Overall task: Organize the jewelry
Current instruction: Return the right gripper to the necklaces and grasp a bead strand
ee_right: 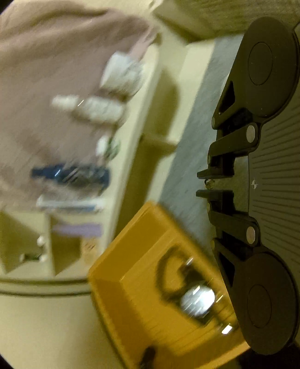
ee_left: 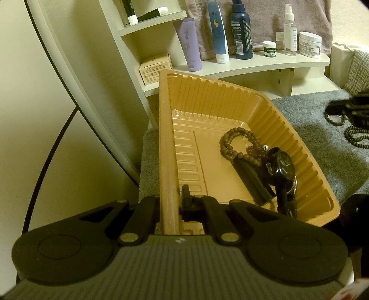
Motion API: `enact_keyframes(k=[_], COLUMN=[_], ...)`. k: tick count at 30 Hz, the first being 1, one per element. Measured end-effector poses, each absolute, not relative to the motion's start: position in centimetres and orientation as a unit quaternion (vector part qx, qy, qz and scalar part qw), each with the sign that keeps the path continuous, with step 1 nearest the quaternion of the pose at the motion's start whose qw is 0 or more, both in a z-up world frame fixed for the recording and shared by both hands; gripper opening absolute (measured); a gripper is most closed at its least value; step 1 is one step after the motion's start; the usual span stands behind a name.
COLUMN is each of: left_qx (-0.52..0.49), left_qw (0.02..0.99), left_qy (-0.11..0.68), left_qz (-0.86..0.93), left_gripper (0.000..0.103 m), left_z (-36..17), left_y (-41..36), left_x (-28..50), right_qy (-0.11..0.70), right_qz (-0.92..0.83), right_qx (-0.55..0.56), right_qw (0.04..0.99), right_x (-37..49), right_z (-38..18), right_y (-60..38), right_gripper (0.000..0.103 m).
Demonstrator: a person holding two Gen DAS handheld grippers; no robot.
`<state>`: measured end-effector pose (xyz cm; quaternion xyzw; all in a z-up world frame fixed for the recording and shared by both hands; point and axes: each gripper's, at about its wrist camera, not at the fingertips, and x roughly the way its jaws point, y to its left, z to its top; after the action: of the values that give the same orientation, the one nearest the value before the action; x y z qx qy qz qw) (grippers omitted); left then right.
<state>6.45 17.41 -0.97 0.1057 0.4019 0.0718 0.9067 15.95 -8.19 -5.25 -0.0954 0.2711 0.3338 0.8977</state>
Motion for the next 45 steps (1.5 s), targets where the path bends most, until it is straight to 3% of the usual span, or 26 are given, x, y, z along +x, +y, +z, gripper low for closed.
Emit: enact_keyframes(k=[11,23,24,25,26,28,36,38,45], left_qx=[0.105,0.103,0.103,0.103,0.103,0.103,0.103,0.103,0.104], left_qw=[0.907,0.908,0.908,0.908,0.908,0.908,0.908,0.908,0.909], left_qy=[0.401,0.400,0.400,0.400,0.400,0.400,0.400,0.400,0.399], left_qz=[0.070,0.068,0.068,0.068,0.068,0.068,0.068,0.069,0.069], left_gripper=[0.003,0.003,0.003,0.003,0.003,0.003,0.003,0.003,0.003], left_z=[-1.1,-1.0,-1.0,-1.0,-1.0,-1.0,-1.0,-1.0,-1.0], left_y=[17.5,17.5,17.5,17.5,17.5,17.5,17.5,17.4,17.5], left_x=[6.4,6.2,6.2,6.2,6.2,6.2,6.3,6.3,6.3], right_qy=[0.257,0.256,0.258,0.257,0.253,0.251,0.249,0.248,0.300], right_qz=[0.410,0.430,0.433,0.431,0.428,0.423,0.363,0.340,0.262], right_qx=[-0.100,-0.095,-0.091,-0.088,-0.086,-0.080,-0.055,-0.043,-0.006], right_qw=[0.869,0.861,0.859,0.861,0.864,0.867,0.896,0.906,0.917], right_x=[15.7,16.2,16.3,16.3,16.3,16.3,15.5,14.9,13.3], right_z=[-3.3,-3.2,-3.1,-3.0,-3.0,-2.8,-3.4,-4.1,-6.2], right_y=[-0.4,1.7,1.7,1.6,1.4,1.0,-3.8,-5.6,-12.0], right_gripper=[0.009,0.009,0.010,0.018,0.033,0.046,0.048,0.054,0.058])
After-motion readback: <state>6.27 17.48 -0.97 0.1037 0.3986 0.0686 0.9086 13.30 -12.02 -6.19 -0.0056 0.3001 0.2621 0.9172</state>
